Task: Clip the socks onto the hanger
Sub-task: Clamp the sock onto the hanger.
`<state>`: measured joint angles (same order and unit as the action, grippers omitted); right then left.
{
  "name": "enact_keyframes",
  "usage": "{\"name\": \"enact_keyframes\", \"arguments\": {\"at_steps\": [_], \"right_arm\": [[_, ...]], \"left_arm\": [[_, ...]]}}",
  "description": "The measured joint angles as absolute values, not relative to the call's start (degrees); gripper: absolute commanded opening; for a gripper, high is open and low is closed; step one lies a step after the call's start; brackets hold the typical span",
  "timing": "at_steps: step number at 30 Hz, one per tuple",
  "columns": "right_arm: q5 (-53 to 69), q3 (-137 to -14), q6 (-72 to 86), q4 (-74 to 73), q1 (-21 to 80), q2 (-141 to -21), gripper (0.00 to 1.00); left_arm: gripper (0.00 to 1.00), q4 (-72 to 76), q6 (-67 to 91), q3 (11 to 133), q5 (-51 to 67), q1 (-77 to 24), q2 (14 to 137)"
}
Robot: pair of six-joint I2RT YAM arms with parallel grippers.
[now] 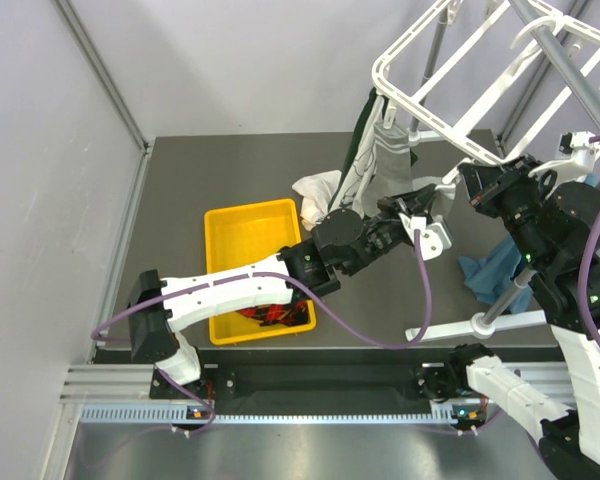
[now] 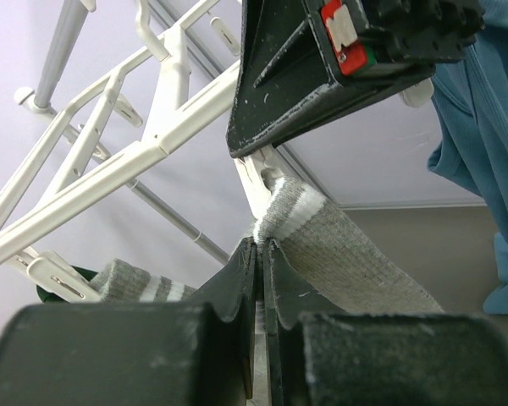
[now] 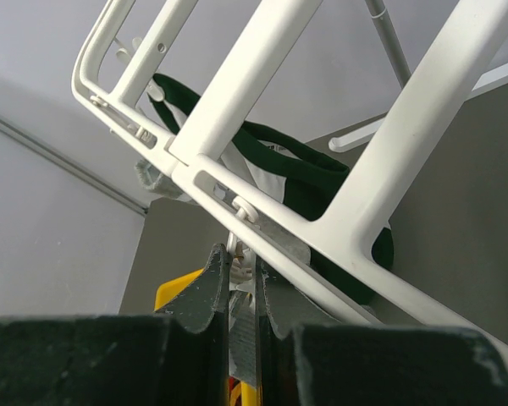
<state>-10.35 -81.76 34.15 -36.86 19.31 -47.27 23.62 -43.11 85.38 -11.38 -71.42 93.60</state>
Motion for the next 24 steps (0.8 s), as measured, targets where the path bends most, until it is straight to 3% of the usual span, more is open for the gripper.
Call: {"name": "enact_keyframes", "arguments": {"at_steps": [4,13,14,20,24], "right_arm": [[-10.3,-81.8,34.2,-36.9,19.3,-47.2,0.02],[-10.2,-81.8,34.1,-36.9,19.3,-46.8,0.26],[-10.0,-81.8,34.1,-36.9,19.3,-46.6,0.33],[-8.0,-81.8,34.0,-37.7,19.3,-45.5,0.52],[-6.0,-82.0,33.3,-38.0,19.3,-45.4,0.83]], "left_arm": [[0.0,23.6,-42.8,86.4,-11.2,-71.5,94.1],[0.0,23.1,-41.9,87.4,-10.7,-71.8,95.4],[0.0,23.0,-41.9,87.5,-10.7,-71.8,95.5],[0.0,22.8,-41.1,88.2,-11.7,-71.8,96.2],[0.0,23.2,-39.4,88.3,-14.4,-71.9,96.2]]}}
